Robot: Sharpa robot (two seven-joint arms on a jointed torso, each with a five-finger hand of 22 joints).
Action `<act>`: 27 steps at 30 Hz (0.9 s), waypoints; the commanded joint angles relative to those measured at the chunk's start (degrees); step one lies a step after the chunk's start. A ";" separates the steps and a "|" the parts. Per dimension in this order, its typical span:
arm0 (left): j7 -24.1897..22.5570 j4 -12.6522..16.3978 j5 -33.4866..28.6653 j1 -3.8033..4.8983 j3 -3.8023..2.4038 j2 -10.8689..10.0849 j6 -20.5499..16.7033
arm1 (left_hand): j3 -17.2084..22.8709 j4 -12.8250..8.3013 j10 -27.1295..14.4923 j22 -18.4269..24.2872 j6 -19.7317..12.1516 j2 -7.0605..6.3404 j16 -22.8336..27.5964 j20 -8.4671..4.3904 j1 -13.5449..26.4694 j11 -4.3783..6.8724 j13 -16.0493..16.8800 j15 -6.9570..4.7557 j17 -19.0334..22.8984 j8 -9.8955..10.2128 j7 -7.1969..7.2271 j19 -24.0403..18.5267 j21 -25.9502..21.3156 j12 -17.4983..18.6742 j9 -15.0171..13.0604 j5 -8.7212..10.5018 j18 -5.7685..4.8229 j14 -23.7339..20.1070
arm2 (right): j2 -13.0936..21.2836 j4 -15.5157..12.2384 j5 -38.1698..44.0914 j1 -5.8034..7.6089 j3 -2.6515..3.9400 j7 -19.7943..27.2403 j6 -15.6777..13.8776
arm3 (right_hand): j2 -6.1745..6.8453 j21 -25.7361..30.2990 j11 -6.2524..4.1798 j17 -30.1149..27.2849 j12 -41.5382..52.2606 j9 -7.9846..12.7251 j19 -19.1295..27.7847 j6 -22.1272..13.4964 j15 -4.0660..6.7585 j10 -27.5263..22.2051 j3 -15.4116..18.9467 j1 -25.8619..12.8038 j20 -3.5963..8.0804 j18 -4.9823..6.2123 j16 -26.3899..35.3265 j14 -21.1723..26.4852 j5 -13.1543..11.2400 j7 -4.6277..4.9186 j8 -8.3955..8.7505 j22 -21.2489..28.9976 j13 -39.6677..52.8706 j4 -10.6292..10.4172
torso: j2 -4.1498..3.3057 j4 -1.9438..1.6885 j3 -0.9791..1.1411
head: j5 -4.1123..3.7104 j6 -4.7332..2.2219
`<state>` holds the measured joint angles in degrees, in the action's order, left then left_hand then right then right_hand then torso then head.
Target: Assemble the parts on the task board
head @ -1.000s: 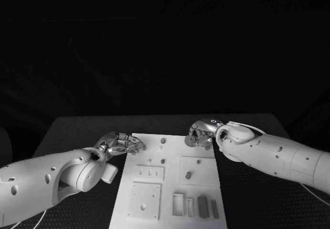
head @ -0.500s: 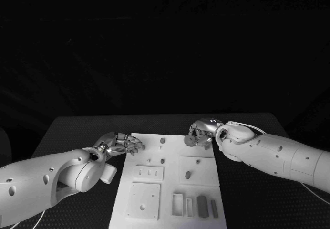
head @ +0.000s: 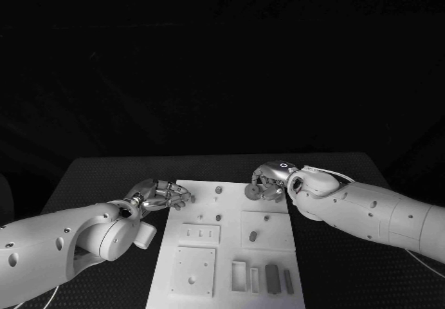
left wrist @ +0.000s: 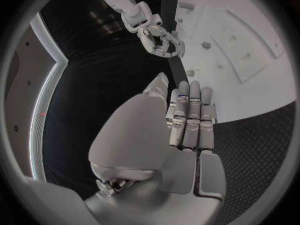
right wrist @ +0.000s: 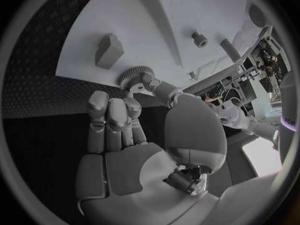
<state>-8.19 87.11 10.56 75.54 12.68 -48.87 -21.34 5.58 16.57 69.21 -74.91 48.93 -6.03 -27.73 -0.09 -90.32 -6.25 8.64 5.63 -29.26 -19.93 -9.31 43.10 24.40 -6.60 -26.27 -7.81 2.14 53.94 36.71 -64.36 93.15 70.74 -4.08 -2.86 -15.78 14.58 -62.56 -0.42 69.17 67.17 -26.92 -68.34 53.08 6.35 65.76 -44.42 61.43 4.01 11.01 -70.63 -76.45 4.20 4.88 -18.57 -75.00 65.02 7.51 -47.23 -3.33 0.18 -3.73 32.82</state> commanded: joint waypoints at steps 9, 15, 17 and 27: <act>-0.17 0.07 0.38 0.05 -0.04 0.03 0.63 | -0.42 -0.07 0.42 -1.02 0.35 0.19 0.31 0.13 -0.47 0.08 0.10 0.17 -0.09 0.28 -0.14 -0.41 0.17 0.36 -0.06 0.14 1.13 -0.05 | 0.29 -1.68 5.36 -0.90 -0.60 -4.10 -1.16 | 0.65 -0.30 -0.54 0.48 0.56 -0.37 -0.63 6.60 0.59 0.15 0.79 -1.06 0.22 3.99 -0.10 -0.41 -0.66 0.49 -0.22 -0.67 -0.55 -1.39 | 0.00 0.03 0.06 | -0.02 -0.02; -0.23 0.03 0.39 0.05 -0.04 0.01 0.54 | -0.42 -0.08 0.43 -1.02 0.35 0.20 0.34 0.13 -0.50 0.08 0.11 0.17 -0.11 0.30 -0.14 -0.42 0.18 0.40 -0.07 0.13 1.13 -0.05 | 1.92 -5.44 8.37 -0.89 -0.58 -6.77 -4.90 | 1.20 -0.33 -0.71 0.62 0.68 -0.44 -0.80 7.01 0.75 0.32 0.84 -1.24 0.29 3.99 -0.23 -0.60 -0.83 0.31 -0.34 -0.63 -0.85 -2.24 | 0.06 0.05 0.12 | -0.01 -0.15; -0.25 0.02 0.39 0.05 -0.04 0.00 0.54 | -0.42 -0.09 0.43 -1.02 0.35 0.20 0.34 0.13 -0.52 0.08 0.11 0.17 -0.11 0.30 -0.14 -0.42 0.18 0.40 -0.07 0.13 1.13 -0.05 | 2.30 -6.39 9.06 -0.88 -0.53 -7.42 -5.42 | 1.38 -0.35 -0.75 0.60 0.71 -0.45 -0.86 7.09 0.78 0.36 0.80 -1.20 0.32 3.99 -0.22 -0.61 -0.88 0.28 -0.36 -0.63 -0.91 -2.39 | 0.06 0.11 0.11 | 0.01 -0.25; -0.27 0.08 0.39 0.05 -0.04 -0.10 0.39 | -0.43 -0.09 0.44 -1.02 0.33 0.18 0.38 0.13 -0.56 0.07 0.12 0.17 -0.14 0.34 -0.15 -0.43 0.18 0.45 -0.08 0.12 1.13 -0.05 | 3.22 -9.37 11.55 -0.83 -0.27 -9.11 -6.82 | 2.04 -0.41 -0.84 0.58 0.80 -0.47 -1.03 7.32 0.85 0.51 0.58 -1.09 0.38 3.99 -0.20 -0.69 -1.11 0.18 -0.38 -0.62 -1.13 -3.01 | 0.01 0.05 0.14 | -0.03 -0.52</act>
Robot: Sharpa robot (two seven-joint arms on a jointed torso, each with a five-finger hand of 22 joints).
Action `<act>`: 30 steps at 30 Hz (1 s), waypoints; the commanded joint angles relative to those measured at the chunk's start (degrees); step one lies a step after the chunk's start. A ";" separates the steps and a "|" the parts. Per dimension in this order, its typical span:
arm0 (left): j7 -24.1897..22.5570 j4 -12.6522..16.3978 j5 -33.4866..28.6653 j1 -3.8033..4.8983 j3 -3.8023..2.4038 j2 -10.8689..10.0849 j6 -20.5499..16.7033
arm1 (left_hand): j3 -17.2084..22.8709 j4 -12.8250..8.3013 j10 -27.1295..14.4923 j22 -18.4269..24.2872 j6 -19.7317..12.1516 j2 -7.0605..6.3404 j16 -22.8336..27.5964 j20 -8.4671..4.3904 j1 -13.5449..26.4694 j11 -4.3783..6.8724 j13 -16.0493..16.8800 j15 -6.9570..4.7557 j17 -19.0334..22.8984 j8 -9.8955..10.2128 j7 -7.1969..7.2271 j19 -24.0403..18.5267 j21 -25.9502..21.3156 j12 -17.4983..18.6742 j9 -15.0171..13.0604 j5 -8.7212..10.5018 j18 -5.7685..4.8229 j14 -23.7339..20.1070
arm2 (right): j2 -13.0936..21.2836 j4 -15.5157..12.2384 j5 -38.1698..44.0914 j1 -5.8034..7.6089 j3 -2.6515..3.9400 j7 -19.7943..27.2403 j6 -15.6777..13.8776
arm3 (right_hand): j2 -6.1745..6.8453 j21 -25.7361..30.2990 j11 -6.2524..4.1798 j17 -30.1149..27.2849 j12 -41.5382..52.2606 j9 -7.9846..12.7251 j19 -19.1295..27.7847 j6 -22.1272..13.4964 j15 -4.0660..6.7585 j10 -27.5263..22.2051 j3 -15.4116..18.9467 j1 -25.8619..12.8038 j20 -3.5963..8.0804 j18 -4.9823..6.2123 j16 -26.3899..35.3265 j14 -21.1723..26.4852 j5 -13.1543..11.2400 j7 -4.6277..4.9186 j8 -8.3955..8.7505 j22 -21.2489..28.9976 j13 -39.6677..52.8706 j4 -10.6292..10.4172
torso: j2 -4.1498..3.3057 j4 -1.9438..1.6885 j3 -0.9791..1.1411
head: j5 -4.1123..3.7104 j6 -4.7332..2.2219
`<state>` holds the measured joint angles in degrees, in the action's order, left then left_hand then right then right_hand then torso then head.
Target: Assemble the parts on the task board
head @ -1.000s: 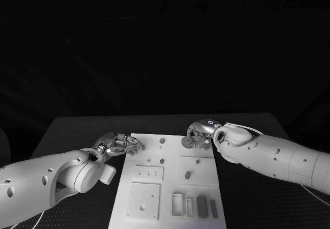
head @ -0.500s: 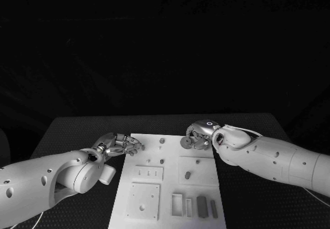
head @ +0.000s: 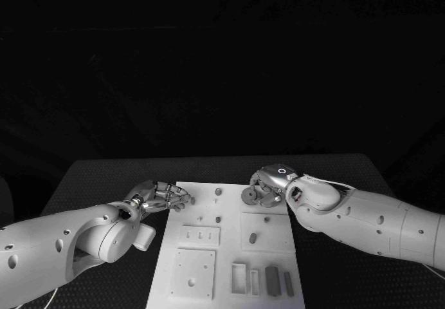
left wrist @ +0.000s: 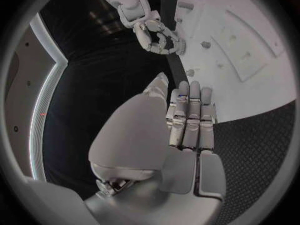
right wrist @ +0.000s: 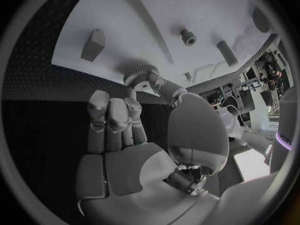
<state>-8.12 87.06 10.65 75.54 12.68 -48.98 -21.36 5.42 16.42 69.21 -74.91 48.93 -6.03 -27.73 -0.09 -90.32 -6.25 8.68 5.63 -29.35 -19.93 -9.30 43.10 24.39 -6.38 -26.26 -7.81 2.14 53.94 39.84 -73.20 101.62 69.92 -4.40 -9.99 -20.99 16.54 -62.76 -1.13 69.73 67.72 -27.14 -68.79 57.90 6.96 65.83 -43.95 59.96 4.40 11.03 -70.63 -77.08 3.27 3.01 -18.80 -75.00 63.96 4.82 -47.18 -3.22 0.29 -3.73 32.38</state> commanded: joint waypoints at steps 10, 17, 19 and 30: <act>-0.36 0.10 0.30 0.04 -0.04 0.00 0.38 | -0.29 0.07 0.40 -1.02 0.29 0.16 0.43 0.14 -0.58 0.05 0.08 0.18 -0.08 0.40 -0.18 -0.43 0.19 0.32 -0.09 0.11 1.13 -0.06 | -0.04 -3.05 8.94 -0.01 0.05 -4.13 -4.58 | 0.41 -0.21 -0.16 -0.20 0.27 -0.26 -0.61 2.57 0.26 0.48 0.06 0.42 0.00 3.97 0.02 0.06 -0.29 2.02 -0.15 -0.62 -0.17 -0.49 | -0.06 -0.10 -0.02 | 0.20 -0.10; -0.40 0.02 0.30 0.04 -0.05 -0.06 0.32 | -0.29 0.07 0.39 -1.02 0.28 0.17 0.44 0.14 -0.59 0.04 0.08 0.19 -0.09 0.41 -0.18 -0.43 0.19 0.35 -0.09 0.11 1.13 -0.06 | -1.24 -4.08 11.12 -0.02 0.06 -4.98 -5.17 | 0.59 -0.23 -0.18 -0.29 0.29 -0.28 -0.60 2.64 0.27 0.52 0.15 0.30 0.00 3.97 0.11 0.11 -0.40 1.99 -0.17 -0.63 -0.22 -0.53 | -0.05 -0.15 -0.06 | 0.38 -0.26; -0.40 0.03 0.30 0.05 -0.05 -0.07 0.26 | -0.29 0.07 0.39 -1.02 0.28 0.17 0.45 0.14 -0.59 0.04 0.08 0.19 -0.10 0.42 -0.18 -0.44 0.19 0.35 -0.09 0.11 1.13 -0.06 | -1.68 -4.19 11.41 -0.02 0.06 -5.19 -5.29 | 0.59 -0.23 -0.18 -0.28 0.29 -0.28 -0.60 2.65 0.27 0.53 0.16 0.29 0.00 3.97 0.10 0.10 -0.41 1.99 -0.18 -0.63 -0.23 -0.53 | -0.05 -0.10 -0.05 | 0.48 -0.34; -0.45 -0.08 0.32 0.06 -0.05 0.13 0.23 | -0.30 0.07 0.40 -1.02 0.27 0.16 0.48 0.15 -0.63 0.03 0.09 0.19 -0.13 0.45 -0.19 -0.44 0.20 0.40 -0.10 0.10 1.13 -0.06 | -5.50 -3.21 13.44 -0.05 0.03 -6.10 -5.78 | 0.66 -0.29 -0.23 -0.51 0.29 -0.32 -0.62 2.74 0.30 0.62 0.14 0.23 0.00 3.97 0.32 0.24 -0.44 1.93 -0.23 -0.66 -0.31 -0.50 | -0.08 -0.28 -0.18 | 0.95 -0.53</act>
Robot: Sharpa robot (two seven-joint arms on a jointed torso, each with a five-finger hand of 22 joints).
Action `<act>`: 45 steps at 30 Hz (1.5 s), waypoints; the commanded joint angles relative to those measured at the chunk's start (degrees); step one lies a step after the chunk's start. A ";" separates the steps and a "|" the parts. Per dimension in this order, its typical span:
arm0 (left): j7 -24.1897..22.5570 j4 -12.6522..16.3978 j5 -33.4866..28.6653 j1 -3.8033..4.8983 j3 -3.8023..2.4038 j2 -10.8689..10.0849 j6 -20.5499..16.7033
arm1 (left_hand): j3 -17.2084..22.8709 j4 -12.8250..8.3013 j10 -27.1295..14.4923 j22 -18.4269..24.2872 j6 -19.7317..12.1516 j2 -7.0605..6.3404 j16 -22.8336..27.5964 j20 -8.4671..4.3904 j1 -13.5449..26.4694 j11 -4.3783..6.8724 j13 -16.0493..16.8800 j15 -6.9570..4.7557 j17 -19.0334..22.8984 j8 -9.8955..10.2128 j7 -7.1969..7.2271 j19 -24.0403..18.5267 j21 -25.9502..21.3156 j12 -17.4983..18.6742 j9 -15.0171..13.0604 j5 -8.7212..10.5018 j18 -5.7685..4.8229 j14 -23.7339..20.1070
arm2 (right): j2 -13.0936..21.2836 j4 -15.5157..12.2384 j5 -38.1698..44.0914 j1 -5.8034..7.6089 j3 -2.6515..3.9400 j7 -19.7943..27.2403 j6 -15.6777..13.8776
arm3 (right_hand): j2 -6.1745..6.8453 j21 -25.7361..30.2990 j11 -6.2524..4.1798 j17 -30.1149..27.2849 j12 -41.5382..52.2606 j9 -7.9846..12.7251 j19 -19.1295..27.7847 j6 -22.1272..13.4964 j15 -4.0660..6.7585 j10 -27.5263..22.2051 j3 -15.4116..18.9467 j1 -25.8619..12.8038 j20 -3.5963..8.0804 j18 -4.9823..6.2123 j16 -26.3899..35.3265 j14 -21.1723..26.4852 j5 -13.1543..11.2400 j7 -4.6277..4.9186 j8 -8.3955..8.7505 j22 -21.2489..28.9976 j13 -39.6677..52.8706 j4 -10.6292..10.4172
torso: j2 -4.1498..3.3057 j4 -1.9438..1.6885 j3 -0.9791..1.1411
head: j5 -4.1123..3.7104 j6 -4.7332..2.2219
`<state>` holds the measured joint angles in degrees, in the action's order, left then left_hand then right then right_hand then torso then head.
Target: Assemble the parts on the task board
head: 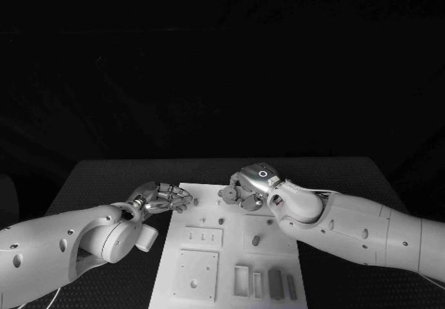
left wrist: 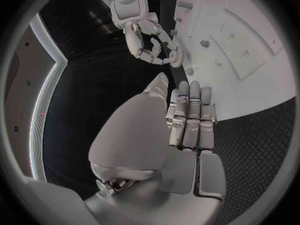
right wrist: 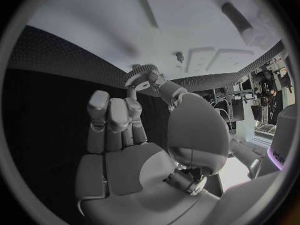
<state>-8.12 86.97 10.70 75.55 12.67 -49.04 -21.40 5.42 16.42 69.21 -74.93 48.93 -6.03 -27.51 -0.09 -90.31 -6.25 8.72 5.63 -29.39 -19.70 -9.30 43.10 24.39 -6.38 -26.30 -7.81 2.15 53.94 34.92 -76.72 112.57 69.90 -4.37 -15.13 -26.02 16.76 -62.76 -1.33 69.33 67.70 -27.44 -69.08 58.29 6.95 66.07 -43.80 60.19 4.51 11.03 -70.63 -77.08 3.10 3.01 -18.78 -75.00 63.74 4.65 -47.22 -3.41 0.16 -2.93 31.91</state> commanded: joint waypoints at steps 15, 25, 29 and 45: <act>-0.46 -0.01 0.27 0.05 -0.05 0.43 0.22 | -0.32 0.08 0.42 -1.00 0.28 0.17 0.31 0.16 -0.64 0.02 0.07 0.20 -0.14 0.26 -0.20 -0.45 0.21 0.47 -0.08 0.10 1.13 -0.05 | -5.37 3.95 2.79 -0.52 -0.55 -0.81 -0.22 | 0.42 -0.33 -0.07 -0.32 0.29 -0.05 -0.33 2.32 0.35 0.43 -0.18 0.12 -0.08 3.97 0.52 0.35 -0.27 1.90 -0.23 -0.68 -0.20 -0.17 | -0.04 -0.16 -0.07 | 0.70 0.17; -0.45 -0.09 0.28 0.05 -0.05 0.55 0.23 | -0.33 0.09 0.44 -1.00 0.28 0.18 0.34 0.16 -0.64 0.02 0.08 0.20 -0.17 0.29 -0.21 -0.45 0.22 0.52 -0.09 0.10 1.13 -0.04 | -7.00 5.63 2.75 -1.58 -1.14 -0.49 0.04 | 0.42 -0.35 -0.07 -0.43 0.28 -0.05 -0.33 2.29 0.36 0.44 -0.25 0.10 -0.08 3.97 0.63 0.41 -0.27 1.91 -0.21 -0.69 -0.25 -0.15 | -0.07 -0.12 0.07 | 1.05 0.39; -0.45 -0.15 0.28 0.05 -0.05 0.68 0.24 | -0.34 0.09 0.45 -1.00 0.28 0.18 0.36 0.16 -0.64 0.02 0.09 0.20 -0.18 0.30 -0.21 -0.45 0.23 0.54 -0.10 0.09 1.13 -0.04 | -7.61 6.35 2.71 -1.78 -1.20 -0.45 0.49 | 0.42 -0.35 -0.07 -0.45 0.27 -0.05 -0.33 2.26 0.36 0.44 -0.28 0.08 -0.08 3.97 0.65 0.42 -0.27 1.91 -0.19 -0.69 -0.27 -0.15 | -0.07 -0.04 0.10 | 1.24 0.41; -0.38 -0.15 0.29 0.05 -0.05 0.77 0.31 | -0.35 0.10 0.45 -1.00 0.28 0.19 0.38 0.17 -0.63 0.01 0.09 0.21 -0.20 0.32 -0.21 -0.45 0.23 0.57 -0.11 0.10 1.13 -0.04 | -8.62 8.38 2.48 -1.80 -1.36 -0.17 1.51 | 0.44 -0.33 -0.03 -0.83 0.20 -0.03 -0.27 2.05 0.36 0.37 -0.29 -0.07 -0.10 3.97 1.03 0.66 -0.28 1.96 -0.08 -0.69 -0.37 -0.08 | -0.02 0.02 0.09 | 1.32 0.38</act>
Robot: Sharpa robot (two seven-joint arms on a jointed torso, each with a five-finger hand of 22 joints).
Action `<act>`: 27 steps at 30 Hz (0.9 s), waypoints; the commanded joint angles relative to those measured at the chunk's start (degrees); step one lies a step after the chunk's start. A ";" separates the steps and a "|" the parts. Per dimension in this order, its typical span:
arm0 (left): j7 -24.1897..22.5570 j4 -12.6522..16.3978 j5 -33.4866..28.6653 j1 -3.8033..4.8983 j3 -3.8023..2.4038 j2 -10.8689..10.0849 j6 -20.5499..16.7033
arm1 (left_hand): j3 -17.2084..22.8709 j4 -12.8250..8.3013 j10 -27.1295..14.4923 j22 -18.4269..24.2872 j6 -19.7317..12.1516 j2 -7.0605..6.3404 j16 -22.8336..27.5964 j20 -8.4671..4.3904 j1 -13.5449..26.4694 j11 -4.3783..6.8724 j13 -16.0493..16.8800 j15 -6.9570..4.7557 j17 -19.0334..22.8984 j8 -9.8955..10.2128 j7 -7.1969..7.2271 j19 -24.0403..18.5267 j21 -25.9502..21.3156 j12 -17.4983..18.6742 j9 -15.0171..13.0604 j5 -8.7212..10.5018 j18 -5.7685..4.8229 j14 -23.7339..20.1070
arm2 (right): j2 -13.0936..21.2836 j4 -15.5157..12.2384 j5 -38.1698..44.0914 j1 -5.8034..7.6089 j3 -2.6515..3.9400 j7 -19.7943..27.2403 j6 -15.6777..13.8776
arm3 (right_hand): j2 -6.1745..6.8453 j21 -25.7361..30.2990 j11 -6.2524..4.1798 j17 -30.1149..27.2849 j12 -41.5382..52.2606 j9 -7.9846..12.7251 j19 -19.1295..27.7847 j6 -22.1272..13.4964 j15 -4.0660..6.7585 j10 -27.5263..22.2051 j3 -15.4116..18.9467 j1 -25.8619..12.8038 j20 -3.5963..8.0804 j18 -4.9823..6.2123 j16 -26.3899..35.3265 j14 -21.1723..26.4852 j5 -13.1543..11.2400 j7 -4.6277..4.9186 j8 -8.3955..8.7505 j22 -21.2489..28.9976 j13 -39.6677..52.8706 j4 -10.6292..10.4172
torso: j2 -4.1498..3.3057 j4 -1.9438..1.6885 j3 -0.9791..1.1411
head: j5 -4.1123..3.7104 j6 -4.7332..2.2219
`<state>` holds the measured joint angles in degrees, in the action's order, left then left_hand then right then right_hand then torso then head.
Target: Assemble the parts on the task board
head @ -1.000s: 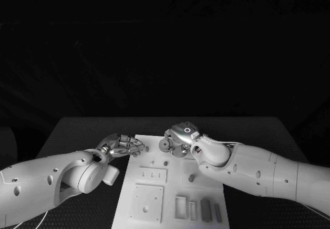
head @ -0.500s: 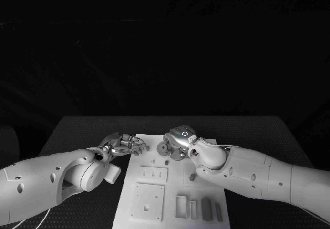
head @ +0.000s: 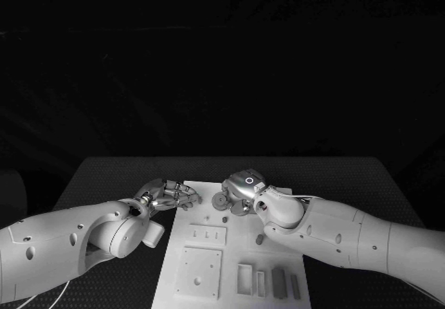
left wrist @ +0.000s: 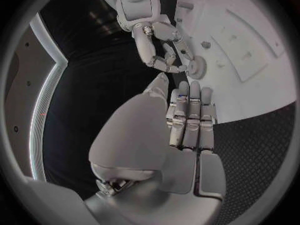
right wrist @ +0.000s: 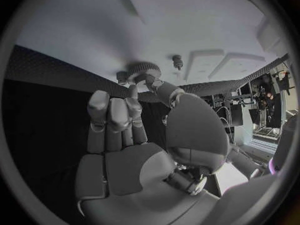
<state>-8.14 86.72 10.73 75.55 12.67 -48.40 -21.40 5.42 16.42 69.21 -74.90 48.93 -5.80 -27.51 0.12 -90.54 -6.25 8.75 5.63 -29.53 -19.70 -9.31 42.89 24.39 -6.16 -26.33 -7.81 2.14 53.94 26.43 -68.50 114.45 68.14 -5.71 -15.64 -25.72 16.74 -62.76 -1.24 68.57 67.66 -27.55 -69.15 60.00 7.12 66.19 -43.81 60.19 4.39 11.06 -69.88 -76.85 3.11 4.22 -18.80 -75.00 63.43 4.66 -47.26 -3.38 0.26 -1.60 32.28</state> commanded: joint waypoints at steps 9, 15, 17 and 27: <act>-0.32 0.08 0.26 0.05 -0.05 0.16 0.40 | -0.37 0.12 0.46 -1.02 0.27 -0.04 0.41 -0.03 -0.37 0.00 0.07 0.21 -0.09 0.35 -0.22 -0.25 0.24 0.39 -0.08 0.10 1.13 -0.04 | -0.22 0.35 -0.83 -0.04 -0.09 1.05 1.17 | 0.47 -0.14 0.71 -0.76 0.03 0.66 0.19 -2.48 -0.50 0.07 0.05 -0.66 -0.03 3.94 1.03 0.81 -0.30 1.66 1.48 -0.62 -0.56 0.85 | -0.01 0.03 -0.03 | -0.02 0.04; -0.32 -0.01 0.26 0.05 -0.05 0.13 0.36 | -0.38 0.11 0.46 -1.02 0.27 -0.04 0.43 -0.03 -0.36 0.00 0.08 0.22 -0.10 0.36 -0.22 -0.25 0.24 0.41 -0.08 0.10 1.13 -0.04 | -0.01 0.37 -4.45 -0.04 -0.09 2.19 1.75 | 0.49 -0.03 1.41 -1.00 0.09 1.34 0.22 -5.73 -1.17 -0.04 0.12 -0.80 -0.02 3.94 1.29 0.91 -0.28 2.37 3.15 -0.53 -0.89 1.62 | 0.03 0.00 0.02 | -0.07 -0.01; -0.31 0.03 0.26 0.05 -0.05 0.14 0.38 | -0.38 0.11 0.46 -1.02 0.27 -0.04 0.44 -0.03 -0.36 0.00 0.08 0.22 -0.10 0.36 -0.22 -0.25 0.24 0.42 -0.09 0.10 1.13 -0.04 | -0.03 0.44 -5.34 -0.03 -0.09 2.37 1.86 | 0.49 0.00 1.30 -1.03 0.12 1.49 0.22 -6.69 -1.09 -0.10 0.04 -0.73 -0.02 3.94 1.33 0.92 -0.29 2.25 3.58 -0.51 -0.97 1.82 | -0.01 0.01 0.02 | -0.09 -0.03; -0.30 -0.04 0.26 0.05 -0.05 0.21 0.42 | -0.39 0.11 0.46 -1.02 0.26 -0.04 0.46 -0.03 -0.36 0.00 0.08 0.22 -0.13 0.39 -0.23 -0.26 0.24 0.46 -0.09 0.10 1.13 -0.05 | 0.30 0.83 -9.37 -0.03 -0.09 4.16 5.47 | 0.27 0.33 0.98 -1.40 0.15 1.86 0.12 -9.74 -0.79 -0.50 -3.24 2.54 -0.09 3.94 1.84 1.02 1.29 1.93 4.67 -0.33 -1.48 2.81 | 0.03 0.01 0.01 | -0.02 -0.02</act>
<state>-8.11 86.58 10.75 75.55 12.66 -48.27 -21.40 5.27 16.57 69.21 -74.94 48.93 -5.80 -27.28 0.12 -90.54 -6.25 8.78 5.63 -29.56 -19.70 -9.31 42.89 24.39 -5.93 -26.37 -7.81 2.14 53.94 26.60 -67.77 107.79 68.27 -5.68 -13.03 -23.56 16.92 -62.75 -0.10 67.21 67.66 -25.71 -68.96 51.30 6.23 66.01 -46.92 62.44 4.20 11.07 -68.21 -75.95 4.33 5.44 -14.18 -75.00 61.98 7.46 -47.24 -3.38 0.30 -1.61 32.26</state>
